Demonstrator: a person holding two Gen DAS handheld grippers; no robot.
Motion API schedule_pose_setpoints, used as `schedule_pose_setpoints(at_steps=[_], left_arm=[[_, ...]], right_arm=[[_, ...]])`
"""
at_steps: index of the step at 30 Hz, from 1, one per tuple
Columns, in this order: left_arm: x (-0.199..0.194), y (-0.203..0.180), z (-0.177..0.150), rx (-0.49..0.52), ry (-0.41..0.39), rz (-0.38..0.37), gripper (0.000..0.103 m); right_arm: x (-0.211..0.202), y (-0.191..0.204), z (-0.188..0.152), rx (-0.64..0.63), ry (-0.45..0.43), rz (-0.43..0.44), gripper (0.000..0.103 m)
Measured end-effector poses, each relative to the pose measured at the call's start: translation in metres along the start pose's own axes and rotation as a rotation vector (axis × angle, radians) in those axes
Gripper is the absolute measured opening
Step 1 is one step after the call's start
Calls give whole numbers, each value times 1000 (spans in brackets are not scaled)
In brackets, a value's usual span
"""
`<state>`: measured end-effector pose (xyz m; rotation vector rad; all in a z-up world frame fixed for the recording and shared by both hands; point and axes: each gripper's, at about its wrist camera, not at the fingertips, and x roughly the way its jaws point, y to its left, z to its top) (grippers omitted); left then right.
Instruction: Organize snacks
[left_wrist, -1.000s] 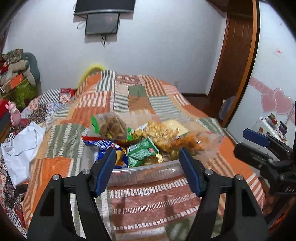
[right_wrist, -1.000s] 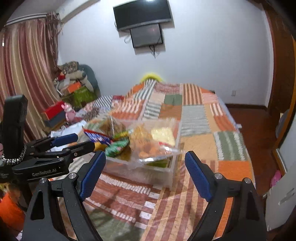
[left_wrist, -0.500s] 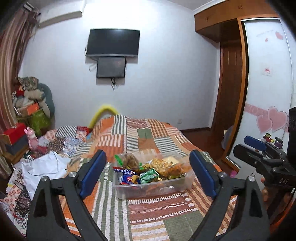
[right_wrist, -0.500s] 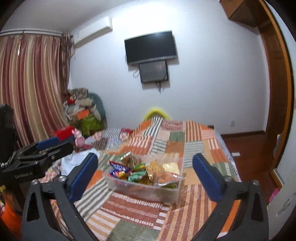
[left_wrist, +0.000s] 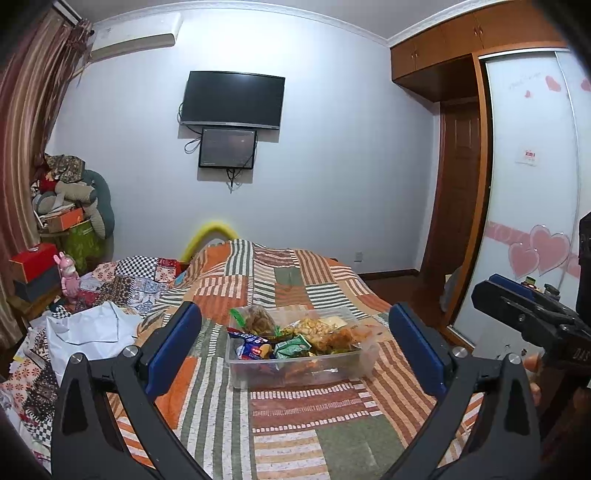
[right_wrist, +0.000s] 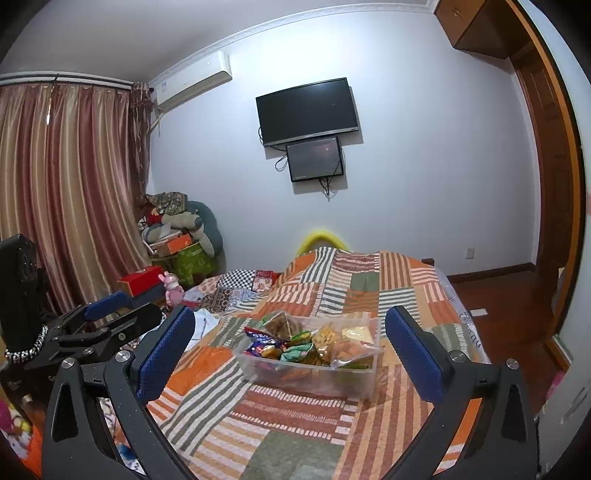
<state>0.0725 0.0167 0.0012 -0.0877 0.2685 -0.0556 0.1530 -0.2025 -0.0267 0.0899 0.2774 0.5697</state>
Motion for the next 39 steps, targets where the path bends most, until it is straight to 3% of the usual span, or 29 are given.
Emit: schedule_pose_setpoints(at_steps=[39], left_arm=[[-2, -4, -7, 27, 10, 9, 103]], right_arm=[[-5, 2, -9, -10, 21, -3, 103]])
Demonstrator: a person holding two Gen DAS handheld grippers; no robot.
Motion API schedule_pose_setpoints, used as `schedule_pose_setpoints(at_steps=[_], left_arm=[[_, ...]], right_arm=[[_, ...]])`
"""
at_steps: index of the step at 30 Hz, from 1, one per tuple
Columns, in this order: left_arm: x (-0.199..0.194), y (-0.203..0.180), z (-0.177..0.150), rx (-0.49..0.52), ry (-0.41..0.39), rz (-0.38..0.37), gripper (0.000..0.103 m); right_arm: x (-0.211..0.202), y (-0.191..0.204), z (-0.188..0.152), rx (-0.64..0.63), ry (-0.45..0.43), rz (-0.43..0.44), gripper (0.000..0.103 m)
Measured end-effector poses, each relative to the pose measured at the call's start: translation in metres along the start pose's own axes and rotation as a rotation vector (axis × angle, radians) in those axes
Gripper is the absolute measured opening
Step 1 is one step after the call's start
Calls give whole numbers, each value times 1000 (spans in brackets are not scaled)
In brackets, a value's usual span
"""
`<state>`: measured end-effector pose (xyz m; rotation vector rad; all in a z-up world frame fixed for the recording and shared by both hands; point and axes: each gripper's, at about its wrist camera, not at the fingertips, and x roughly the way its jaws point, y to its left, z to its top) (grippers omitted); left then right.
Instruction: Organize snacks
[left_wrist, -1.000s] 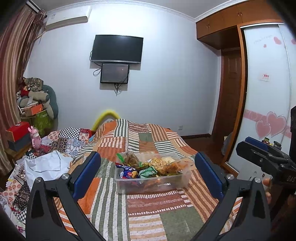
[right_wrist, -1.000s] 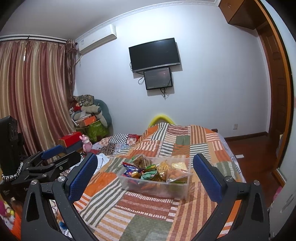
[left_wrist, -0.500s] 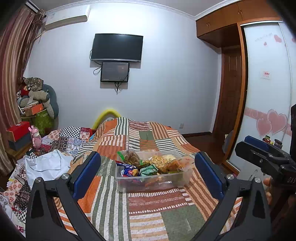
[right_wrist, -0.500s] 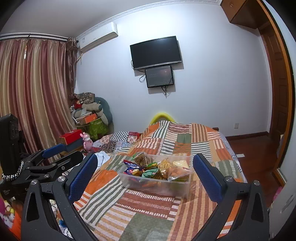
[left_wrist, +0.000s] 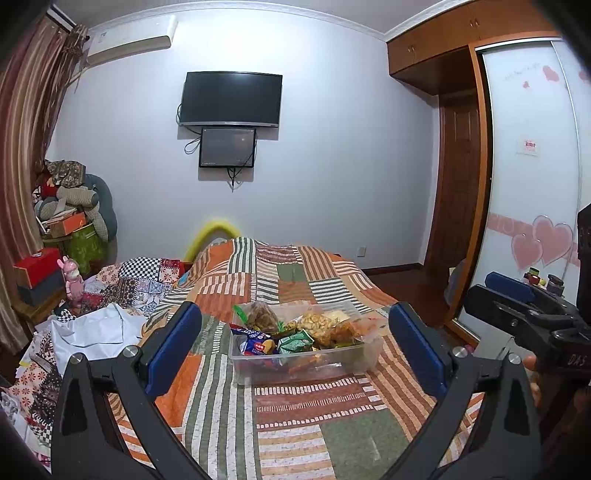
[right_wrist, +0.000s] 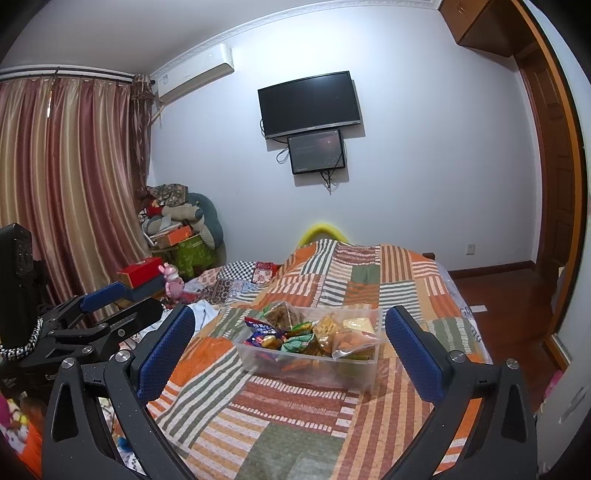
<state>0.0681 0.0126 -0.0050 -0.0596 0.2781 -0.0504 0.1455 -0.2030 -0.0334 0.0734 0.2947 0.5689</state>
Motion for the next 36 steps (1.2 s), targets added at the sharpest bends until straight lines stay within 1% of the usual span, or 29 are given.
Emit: schedule_pose_setpoints(at_steps=[9, 21, 30, 33, 36], left_arm=[[1, -1, 1, -1, -1, 1, 103], [1, 0, 3, -6, -7, 7, 103], [3, 2, 3, -20, 5, -27, 103], [2, 3, 2, -25, -2, -30, 103], [3, 2, 2, -19, -4, -18, 103]], right_arm=[[0, -5, 0, 5, 3, -14, 103], [-4, -1, 2, -13, -8, -37, 103], [-4, -2, 3, -9, -23, -55, 103], [-4, -2, 3, -11, -26, -58, 103], [-5, -1, 3, -13, -28, -59, 103]])
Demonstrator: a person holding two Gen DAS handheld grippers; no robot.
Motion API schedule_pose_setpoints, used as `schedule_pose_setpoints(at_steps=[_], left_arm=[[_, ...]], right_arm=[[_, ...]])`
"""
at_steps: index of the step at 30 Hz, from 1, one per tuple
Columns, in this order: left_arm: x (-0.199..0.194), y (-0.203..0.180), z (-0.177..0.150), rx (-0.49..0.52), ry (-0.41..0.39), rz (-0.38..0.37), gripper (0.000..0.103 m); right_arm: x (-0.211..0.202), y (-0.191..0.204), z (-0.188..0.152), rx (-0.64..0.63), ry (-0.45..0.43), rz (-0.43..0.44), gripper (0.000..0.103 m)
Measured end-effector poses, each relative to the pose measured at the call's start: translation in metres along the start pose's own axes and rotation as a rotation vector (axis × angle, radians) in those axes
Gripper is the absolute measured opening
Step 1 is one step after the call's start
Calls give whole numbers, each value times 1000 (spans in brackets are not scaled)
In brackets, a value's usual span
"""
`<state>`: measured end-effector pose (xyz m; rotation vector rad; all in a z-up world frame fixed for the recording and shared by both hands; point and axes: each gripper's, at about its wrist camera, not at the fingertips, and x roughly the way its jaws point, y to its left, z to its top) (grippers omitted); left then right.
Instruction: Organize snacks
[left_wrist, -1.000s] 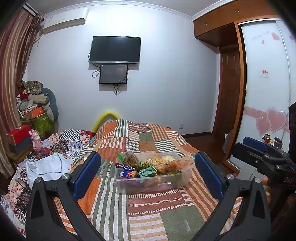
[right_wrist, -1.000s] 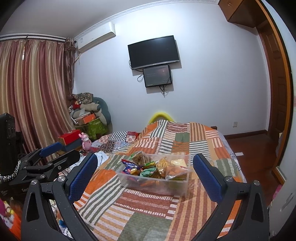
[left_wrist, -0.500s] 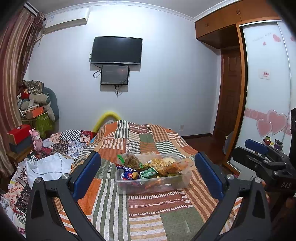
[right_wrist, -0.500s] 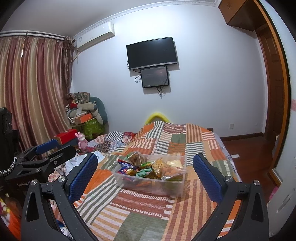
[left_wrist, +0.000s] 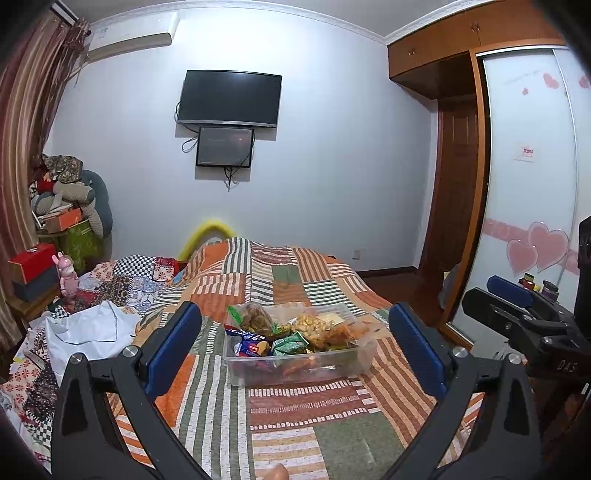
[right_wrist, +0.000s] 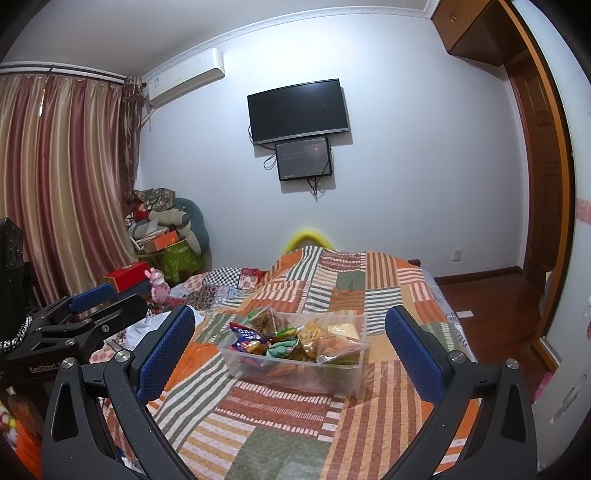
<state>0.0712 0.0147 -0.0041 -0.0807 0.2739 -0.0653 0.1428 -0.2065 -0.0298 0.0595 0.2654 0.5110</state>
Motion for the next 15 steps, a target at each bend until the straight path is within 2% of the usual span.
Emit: schedule_pose_setpoints(at_steps=[15], left_arm=[[3, 1, -1, -8, 12, 8, 103]], right_arm=[[-1, -1, 0, 3, -4, -1, 103]])
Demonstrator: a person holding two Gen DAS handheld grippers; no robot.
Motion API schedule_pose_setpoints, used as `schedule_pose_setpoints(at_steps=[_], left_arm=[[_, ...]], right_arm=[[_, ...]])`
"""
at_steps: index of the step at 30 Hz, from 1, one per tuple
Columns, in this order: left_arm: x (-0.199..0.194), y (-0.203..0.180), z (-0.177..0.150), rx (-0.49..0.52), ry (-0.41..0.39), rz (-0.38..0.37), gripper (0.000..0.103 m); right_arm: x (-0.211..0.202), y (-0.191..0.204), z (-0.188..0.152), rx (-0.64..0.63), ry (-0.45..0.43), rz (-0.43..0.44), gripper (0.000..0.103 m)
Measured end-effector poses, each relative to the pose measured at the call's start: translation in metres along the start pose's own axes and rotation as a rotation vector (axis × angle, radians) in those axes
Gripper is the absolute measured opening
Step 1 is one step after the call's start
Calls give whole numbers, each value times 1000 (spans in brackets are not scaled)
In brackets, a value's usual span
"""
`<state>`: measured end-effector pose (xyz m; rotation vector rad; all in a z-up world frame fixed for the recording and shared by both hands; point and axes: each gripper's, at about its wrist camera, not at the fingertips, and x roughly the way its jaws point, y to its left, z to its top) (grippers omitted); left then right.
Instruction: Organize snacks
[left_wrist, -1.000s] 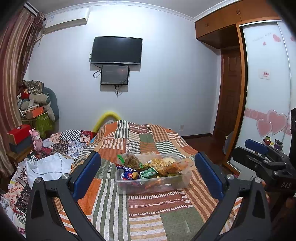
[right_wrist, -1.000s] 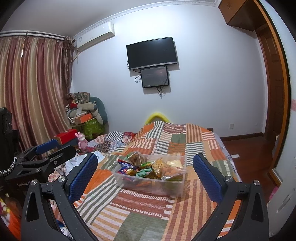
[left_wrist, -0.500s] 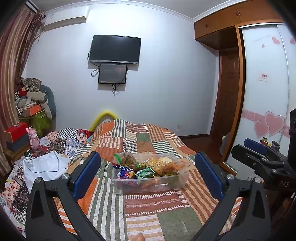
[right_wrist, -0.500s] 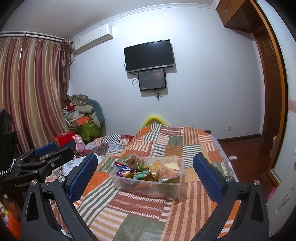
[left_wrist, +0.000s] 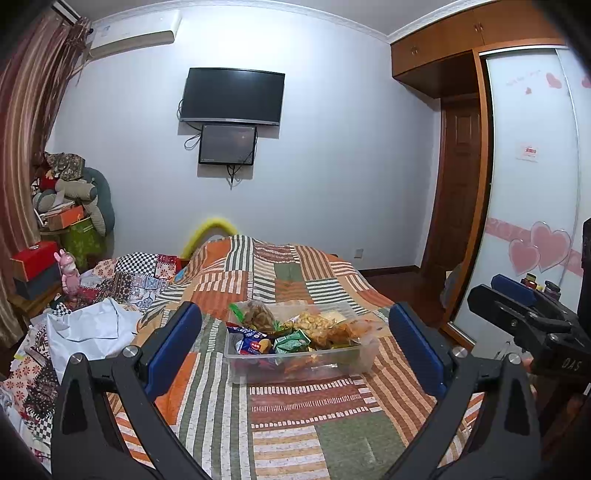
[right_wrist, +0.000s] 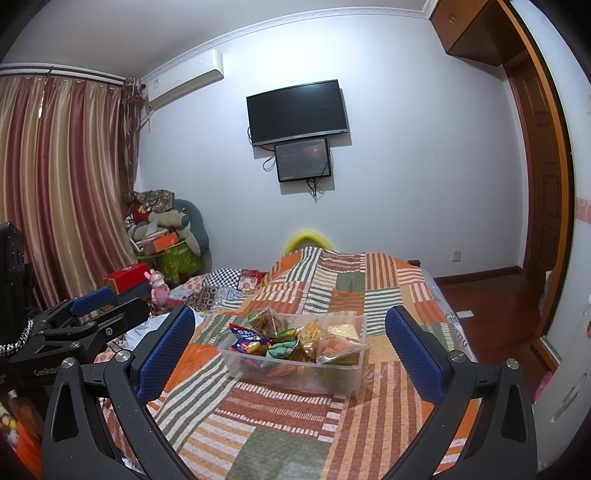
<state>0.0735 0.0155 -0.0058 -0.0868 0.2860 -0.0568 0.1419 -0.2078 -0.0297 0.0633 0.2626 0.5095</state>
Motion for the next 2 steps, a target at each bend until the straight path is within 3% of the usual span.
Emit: schedule_pose_setpoints(at_steps=[2], left_arm=[[1, 0, 0, 0, 4, 2, 103]], right_arm=[[0, 0, 0, -1, 1, 0, 103]])
